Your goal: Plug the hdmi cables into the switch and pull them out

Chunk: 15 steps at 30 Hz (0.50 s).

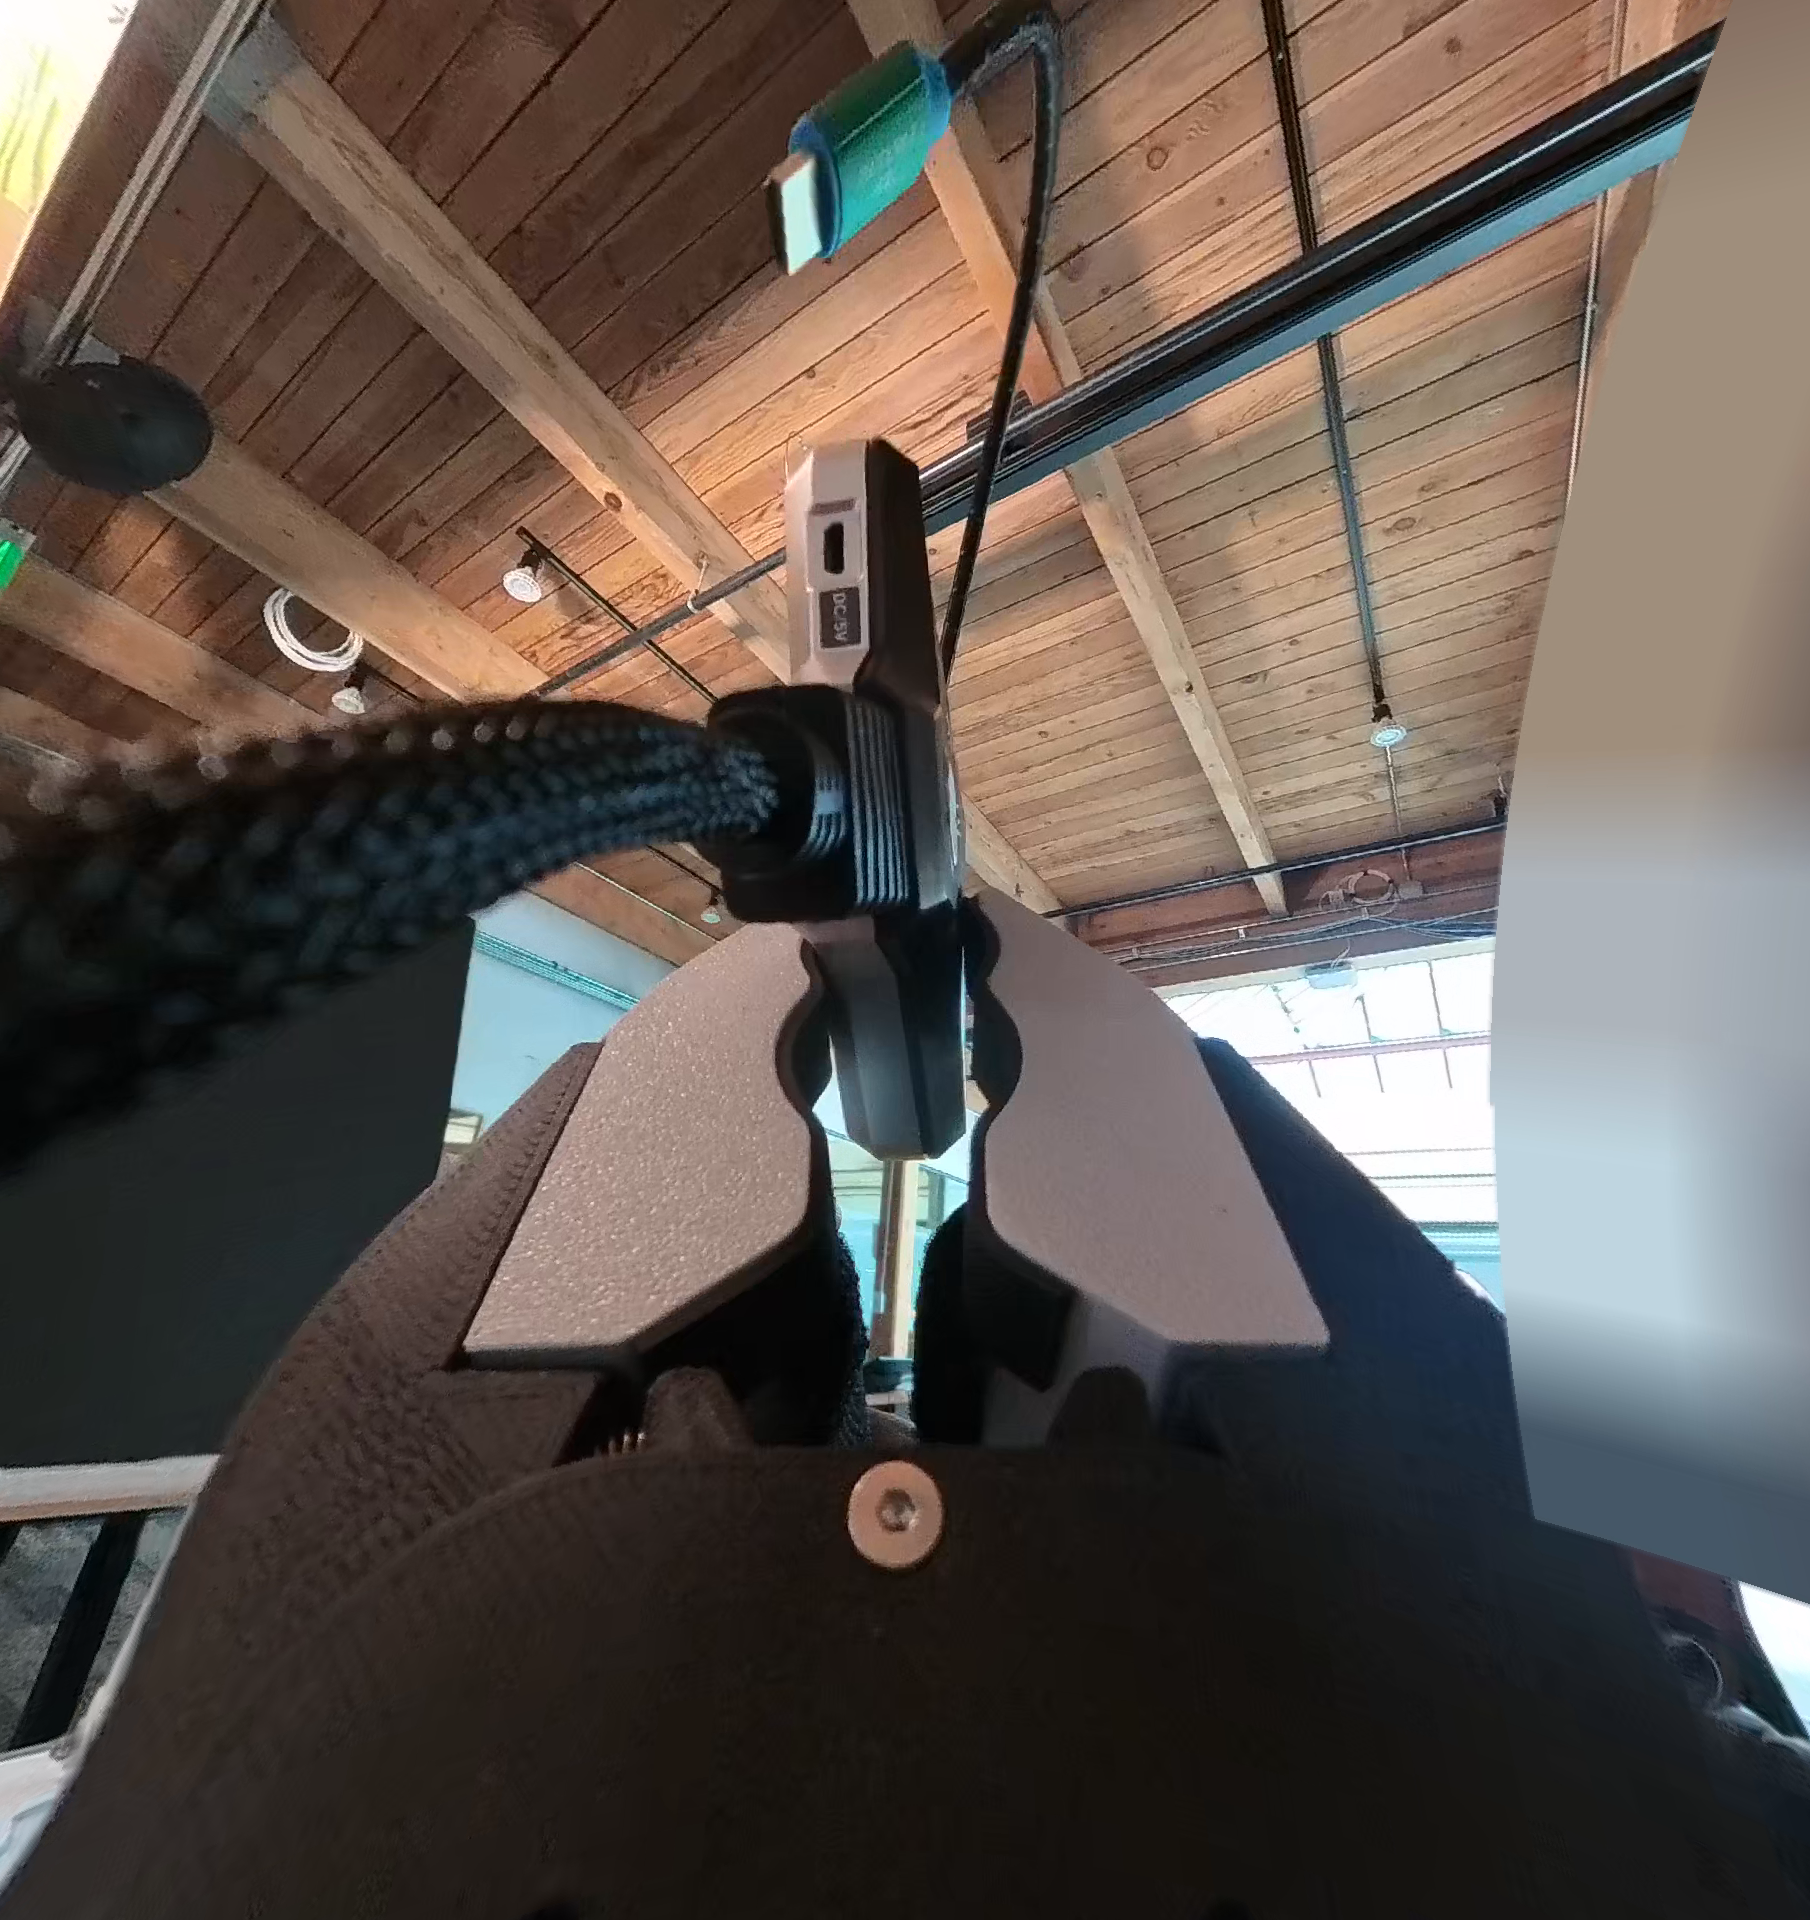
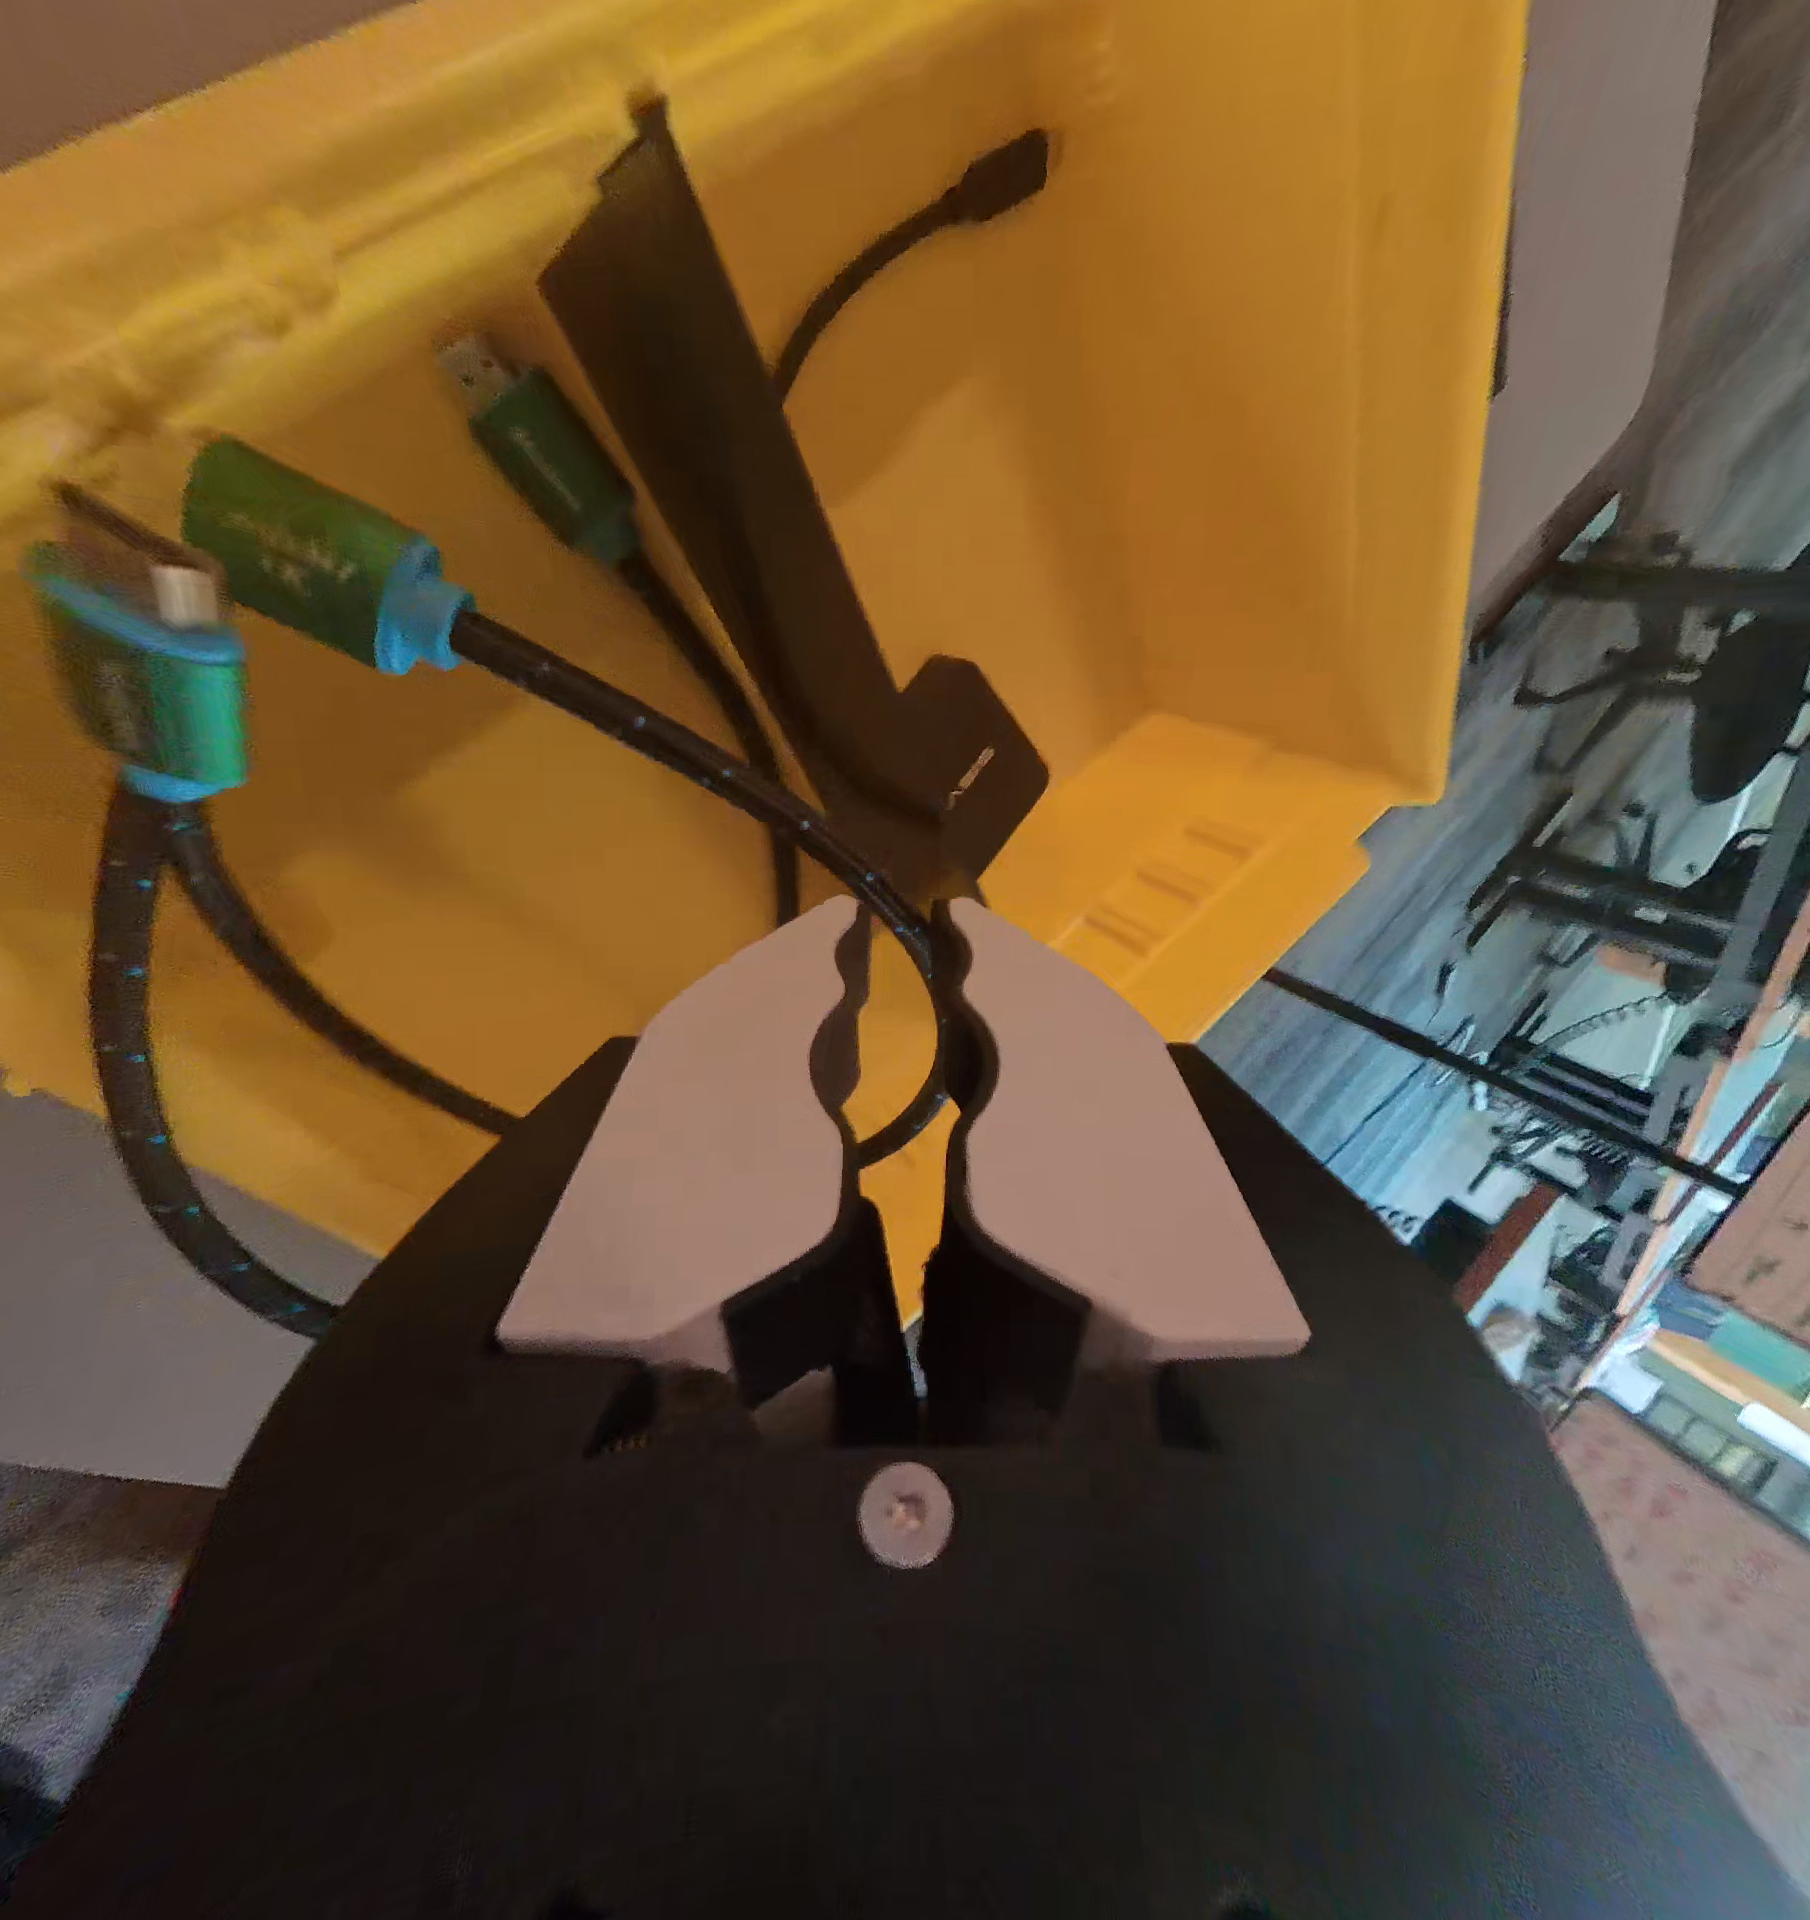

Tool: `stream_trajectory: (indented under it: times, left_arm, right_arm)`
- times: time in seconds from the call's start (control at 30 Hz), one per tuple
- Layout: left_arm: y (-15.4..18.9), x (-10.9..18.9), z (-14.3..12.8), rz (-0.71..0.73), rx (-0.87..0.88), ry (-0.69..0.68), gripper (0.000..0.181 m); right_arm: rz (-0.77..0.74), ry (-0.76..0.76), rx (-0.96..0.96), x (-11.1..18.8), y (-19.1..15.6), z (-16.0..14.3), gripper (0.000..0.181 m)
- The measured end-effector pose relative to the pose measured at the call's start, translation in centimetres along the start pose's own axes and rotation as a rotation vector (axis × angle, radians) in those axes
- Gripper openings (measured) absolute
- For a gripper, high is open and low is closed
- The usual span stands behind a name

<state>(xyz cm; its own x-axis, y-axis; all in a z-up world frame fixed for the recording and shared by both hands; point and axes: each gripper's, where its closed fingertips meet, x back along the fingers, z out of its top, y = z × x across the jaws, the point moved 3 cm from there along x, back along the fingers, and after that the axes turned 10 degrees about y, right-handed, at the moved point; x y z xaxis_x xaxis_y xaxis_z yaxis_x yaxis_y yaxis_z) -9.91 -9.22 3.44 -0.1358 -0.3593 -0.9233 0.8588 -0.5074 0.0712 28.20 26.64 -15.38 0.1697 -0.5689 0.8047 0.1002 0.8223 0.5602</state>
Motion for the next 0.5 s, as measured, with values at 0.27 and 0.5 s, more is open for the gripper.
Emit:
stream_trajectory:
  times: [0.27, 0.5]
  left_arm:
    - [0.2, -0.1, -0.4, -0.016, 0.004, -0.017, 0.021]
    - [-0.7, -0.1, -2.7, 0.009, 0.061, -0.158, 0.021]
  right_arm:
    - [0.058, -0.053, -0.108, -3.5, -2.5, -1.1, 0.011]
    - [-0.066, 0.2, -0.411, 0.0, -1.1, 0.7, 0.039]
